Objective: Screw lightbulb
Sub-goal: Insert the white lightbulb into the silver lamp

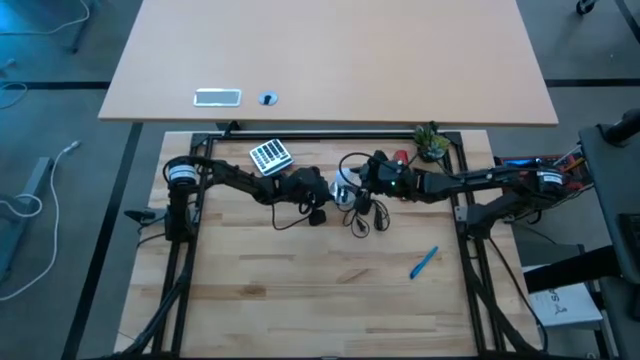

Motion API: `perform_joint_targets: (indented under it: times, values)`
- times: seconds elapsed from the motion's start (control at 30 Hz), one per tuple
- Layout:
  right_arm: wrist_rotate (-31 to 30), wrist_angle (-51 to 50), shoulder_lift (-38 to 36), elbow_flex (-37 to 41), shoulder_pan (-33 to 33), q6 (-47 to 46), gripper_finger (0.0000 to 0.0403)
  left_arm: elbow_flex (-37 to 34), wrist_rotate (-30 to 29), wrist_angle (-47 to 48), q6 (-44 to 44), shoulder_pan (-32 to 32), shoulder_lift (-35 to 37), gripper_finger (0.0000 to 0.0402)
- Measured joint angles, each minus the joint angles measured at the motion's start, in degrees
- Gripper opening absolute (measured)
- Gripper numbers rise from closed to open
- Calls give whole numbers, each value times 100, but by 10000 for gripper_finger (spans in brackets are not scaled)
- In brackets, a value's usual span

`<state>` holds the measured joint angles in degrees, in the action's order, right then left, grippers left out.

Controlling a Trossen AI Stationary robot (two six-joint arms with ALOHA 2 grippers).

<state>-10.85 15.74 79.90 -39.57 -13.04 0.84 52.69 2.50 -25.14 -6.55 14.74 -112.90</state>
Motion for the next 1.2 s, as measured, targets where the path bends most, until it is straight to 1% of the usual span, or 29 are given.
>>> perform_joint_targets:
  times: [0.13,0.27,0.4,0.53,0.67,0.9,1.0,1.13,1.2]
  values:
    - [-164,368,159,0,-22,-5,294,0,5,15,-2,0,7,0]
    - [-267,413,378,7,-57,-129,315,-2,9,28,-1,0,9,0]
    - [-240,602,683,9,-61,-244,324,-3,15,30,-2,0,9,0]
    - [-220,835,989,9,-63,-312,324,-4,13,36,0,0,9,0]
    - [-221,1127,1082,9,-63,-331,317,-4,13,65,0,0,11,0]
    - [-297,1255,1045,7,-73,-412,298,-7,13,65,2,0,11,0]
    - [-381,1242,1045,8,-76,-442,280,-7,13,65,2,0,11,0]
    - [-415,1256,1058,7,-74,-462,237,-7,13,65,37,-1,11,0]
    - [-452,1256,1065,7,-74,-580,234,-8,61,46,119,-3,11,0]
